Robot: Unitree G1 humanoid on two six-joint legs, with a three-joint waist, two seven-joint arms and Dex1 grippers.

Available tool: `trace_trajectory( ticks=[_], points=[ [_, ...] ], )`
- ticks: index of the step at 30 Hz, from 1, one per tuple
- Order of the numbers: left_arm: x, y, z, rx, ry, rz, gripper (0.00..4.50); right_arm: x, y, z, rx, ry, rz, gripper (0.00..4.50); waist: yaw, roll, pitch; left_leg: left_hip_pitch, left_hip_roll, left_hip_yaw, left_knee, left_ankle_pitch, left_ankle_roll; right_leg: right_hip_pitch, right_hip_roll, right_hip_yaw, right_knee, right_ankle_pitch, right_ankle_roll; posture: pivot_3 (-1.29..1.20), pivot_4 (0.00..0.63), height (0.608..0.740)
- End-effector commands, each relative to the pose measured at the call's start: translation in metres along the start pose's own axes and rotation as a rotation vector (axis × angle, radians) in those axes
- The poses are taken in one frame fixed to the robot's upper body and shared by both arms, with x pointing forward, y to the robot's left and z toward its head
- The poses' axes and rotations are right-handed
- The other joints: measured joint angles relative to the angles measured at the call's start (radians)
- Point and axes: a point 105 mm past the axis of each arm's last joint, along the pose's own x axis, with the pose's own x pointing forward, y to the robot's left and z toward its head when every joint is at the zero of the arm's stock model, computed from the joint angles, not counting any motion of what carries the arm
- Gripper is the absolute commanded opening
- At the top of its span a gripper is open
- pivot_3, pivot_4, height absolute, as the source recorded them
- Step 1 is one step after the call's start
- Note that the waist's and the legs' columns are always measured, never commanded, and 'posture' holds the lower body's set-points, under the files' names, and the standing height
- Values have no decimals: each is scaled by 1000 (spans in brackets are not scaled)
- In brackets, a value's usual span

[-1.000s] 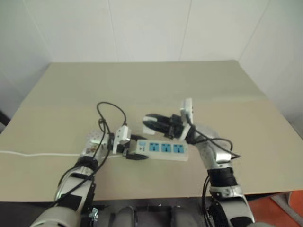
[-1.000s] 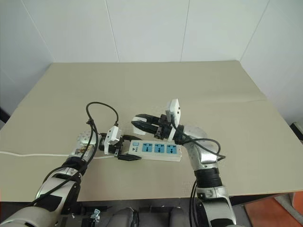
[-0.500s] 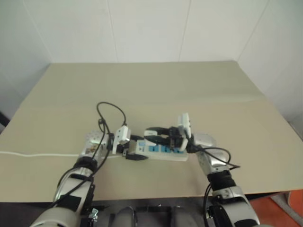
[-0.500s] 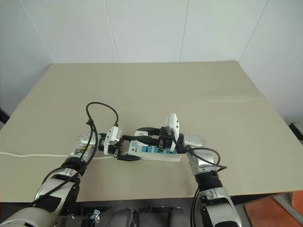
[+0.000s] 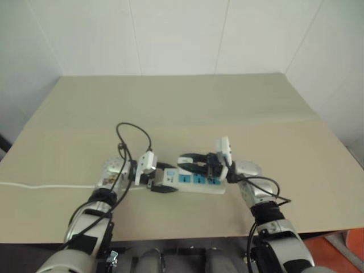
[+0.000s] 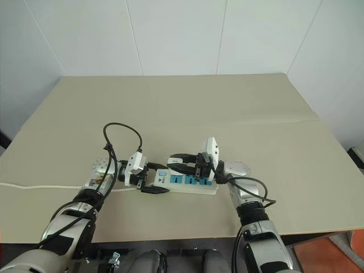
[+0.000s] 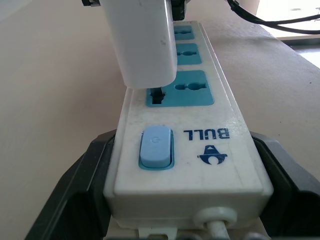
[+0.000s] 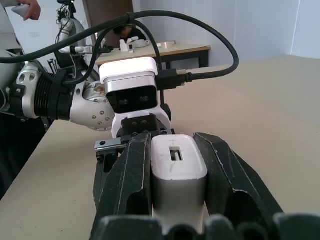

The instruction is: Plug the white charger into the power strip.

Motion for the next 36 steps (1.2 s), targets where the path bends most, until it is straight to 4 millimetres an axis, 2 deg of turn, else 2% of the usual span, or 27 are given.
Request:
trace_trajectory(
  ticks=[1, 14, 22, 27, 36],
  points=[
    [-1, -13, -14, -39, 57, -60, 3322, 1, -3, 9, -54, -21, 4, 1128, 0, 0, 0, 0, 0, 0, 0, 0, 0, 0, 0, 0, 0, 0, 0, 0, 150, 740],
    [1, -11, -13, -32, 57, -57, 3322, -9, 2, -2, -71, -17, 10, 1128, 0, 0, 0, 0, 0, 0, 0, 0, 0, 0, 0, 0, 0, 0, 0, 0, 150, 740],
    [1, -11, -12, -30, 57, -58, 3322, -15, 6, -22, -118, 48, 8, 1128, 2, 0, 0, 0, 0, 0, 0, 0, 0, 1, 0, 0, 0, 0, 0, 0, 150, 740],
    [1, -12, -13, -32, 56, -57, 3322, -15, 5, -26, -127, 39, -9, 1128, 1, 0, 0, 1, 0, 0, 0, 0, 0, 2, 0, 0, -1, 0, 0, 0, 150, 740],
    [0, -12, -13, -31, 59, -61, 3322, -18, 1, -41, -79, 94, -40, 1128, -1, 0, 0, 3, 0, 0, 0, 0, 0, 3, 0, 0, 0, 0, 0, 0, 150, 740]
  ],
)
